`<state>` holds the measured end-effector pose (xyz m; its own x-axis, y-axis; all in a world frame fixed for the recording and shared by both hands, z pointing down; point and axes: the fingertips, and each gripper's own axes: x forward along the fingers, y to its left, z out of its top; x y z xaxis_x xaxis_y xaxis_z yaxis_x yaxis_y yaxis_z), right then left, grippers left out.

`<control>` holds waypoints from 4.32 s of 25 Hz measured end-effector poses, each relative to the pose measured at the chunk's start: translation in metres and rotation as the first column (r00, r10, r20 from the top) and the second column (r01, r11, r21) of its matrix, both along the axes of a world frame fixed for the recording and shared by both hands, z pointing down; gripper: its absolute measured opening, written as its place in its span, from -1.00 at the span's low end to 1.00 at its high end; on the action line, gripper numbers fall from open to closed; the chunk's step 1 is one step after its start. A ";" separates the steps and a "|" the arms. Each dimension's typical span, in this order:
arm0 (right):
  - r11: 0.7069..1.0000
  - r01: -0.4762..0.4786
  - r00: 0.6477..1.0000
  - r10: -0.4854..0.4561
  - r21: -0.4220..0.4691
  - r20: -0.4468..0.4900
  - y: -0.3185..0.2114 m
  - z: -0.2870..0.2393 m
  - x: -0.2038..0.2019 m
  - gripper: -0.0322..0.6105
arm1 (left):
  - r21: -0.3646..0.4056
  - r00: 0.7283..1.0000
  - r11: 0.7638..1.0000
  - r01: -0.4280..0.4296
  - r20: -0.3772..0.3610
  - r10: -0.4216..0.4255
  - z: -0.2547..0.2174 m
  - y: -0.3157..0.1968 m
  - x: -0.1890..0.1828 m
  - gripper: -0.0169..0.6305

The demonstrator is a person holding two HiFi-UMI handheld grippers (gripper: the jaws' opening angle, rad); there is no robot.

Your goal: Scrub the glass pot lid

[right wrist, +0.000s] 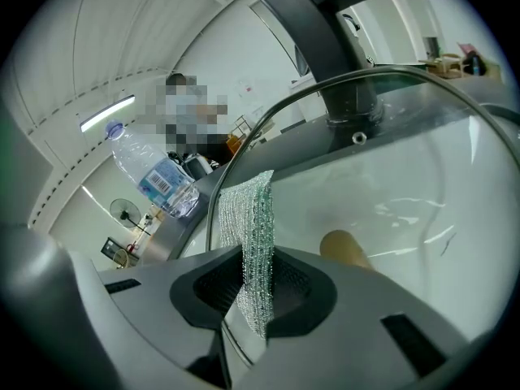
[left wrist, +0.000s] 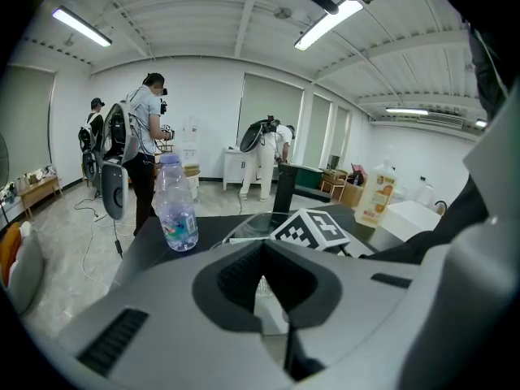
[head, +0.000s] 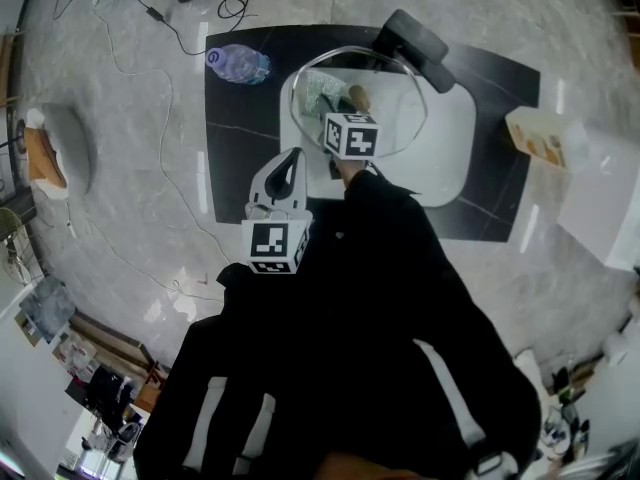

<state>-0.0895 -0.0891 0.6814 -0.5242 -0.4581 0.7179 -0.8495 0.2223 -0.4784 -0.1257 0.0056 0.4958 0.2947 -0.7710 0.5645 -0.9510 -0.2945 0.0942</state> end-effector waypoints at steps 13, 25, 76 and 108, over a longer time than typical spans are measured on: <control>1.000 -0.031 0.999 0.031 -0.005 -0.018 -0.001 0.002 0.026 -0.68 | 0.009 1.000 1.000 -0.029 0.004 0.029 -0.002 -0.005 0.013 -0.94; 0.999 -0.054 0.997 0.054 -0.004 -0.049 0.001 0.004 0.054 -0.68 | 0.009 0.999 0.999 -0.044 0.007 0.043 -0.005 -0.008 0.019 -0.94; 0.985 -0.175 0.971 0.173 0.000 -0.165 0.013 -0.002 0.162 -0.68 | 0.021 0.992 0.992 -0.125 0.004 0.125 -0.008 -0.016 0.050 -0.94; 0.973 -0.226 0.923 0.226 0.035 -0.312 0.031 -0.025 0.216 -0.68 | 0.032 0.991 0.990 -0.136 -0.004 0.136 -0.011 -0.019 0.054 -0.94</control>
